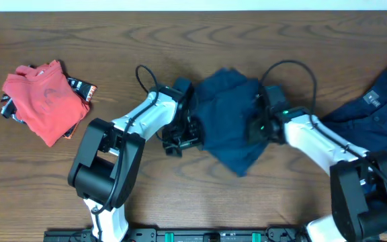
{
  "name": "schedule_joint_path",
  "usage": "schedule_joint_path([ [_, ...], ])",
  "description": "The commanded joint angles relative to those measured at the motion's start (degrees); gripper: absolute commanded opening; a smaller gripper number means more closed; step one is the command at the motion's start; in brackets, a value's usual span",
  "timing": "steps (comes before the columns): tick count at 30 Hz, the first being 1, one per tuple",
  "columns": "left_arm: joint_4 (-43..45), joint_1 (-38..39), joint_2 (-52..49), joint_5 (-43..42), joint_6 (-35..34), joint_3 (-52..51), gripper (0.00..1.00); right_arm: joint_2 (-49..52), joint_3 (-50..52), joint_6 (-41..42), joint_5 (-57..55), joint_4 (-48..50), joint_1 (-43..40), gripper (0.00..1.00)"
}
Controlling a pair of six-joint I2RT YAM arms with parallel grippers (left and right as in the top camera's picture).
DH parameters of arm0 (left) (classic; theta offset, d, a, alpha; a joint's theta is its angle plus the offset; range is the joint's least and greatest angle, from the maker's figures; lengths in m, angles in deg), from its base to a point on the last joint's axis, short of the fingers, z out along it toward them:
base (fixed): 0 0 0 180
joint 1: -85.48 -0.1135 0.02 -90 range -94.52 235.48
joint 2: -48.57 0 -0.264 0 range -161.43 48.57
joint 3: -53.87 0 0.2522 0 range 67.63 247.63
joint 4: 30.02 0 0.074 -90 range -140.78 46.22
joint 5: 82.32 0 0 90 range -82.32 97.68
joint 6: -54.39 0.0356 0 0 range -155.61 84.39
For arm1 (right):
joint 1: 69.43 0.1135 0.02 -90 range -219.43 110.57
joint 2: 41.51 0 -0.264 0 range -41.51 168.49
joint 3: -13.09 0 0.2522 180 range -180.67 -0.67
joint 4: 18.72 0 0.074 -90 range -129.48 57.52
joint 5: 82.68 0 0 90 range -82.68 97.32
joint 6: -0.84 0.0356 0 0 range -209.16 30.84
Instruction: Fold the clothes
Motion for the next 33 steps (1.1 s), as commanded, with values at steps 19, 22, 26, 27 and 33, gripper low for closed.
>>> schedule_joint_path([
  [19, 37.4, -4.9, 6.2, 0.1, 15.2, 0.3, 0.98, 1.3, -8.6, -3.5, 0.5, -5.1, -2.4, 0.71],
  [22, 41.4, -4.9, 2.5, -4.0, 15.2, 0.5, 0.98, 1.3, -8.6, -3.5, 0.5, -5.3, -2.2, 0.72],
  [26, 45.1, -4.8, -1.4, -7.9, 15.2, 0.5, 0.98, 1.3, -8.6, -3.4, 0.5, -6.5, -2.1, 0.73],
  [27, 45.8, -4.7, -2.5, -8.6, 15.2, 0.5, 0.98, 1.3, -8.6, -3.5, 0.5, -6.7, -2.1, 0.73],
  [33, 46.6, -3.4, -7.3, -17.6, 15.1, 0.6, 0.98, 1.3, -8.6, -3.4, 0.5, -7.1, -2.1, 0.73],
])
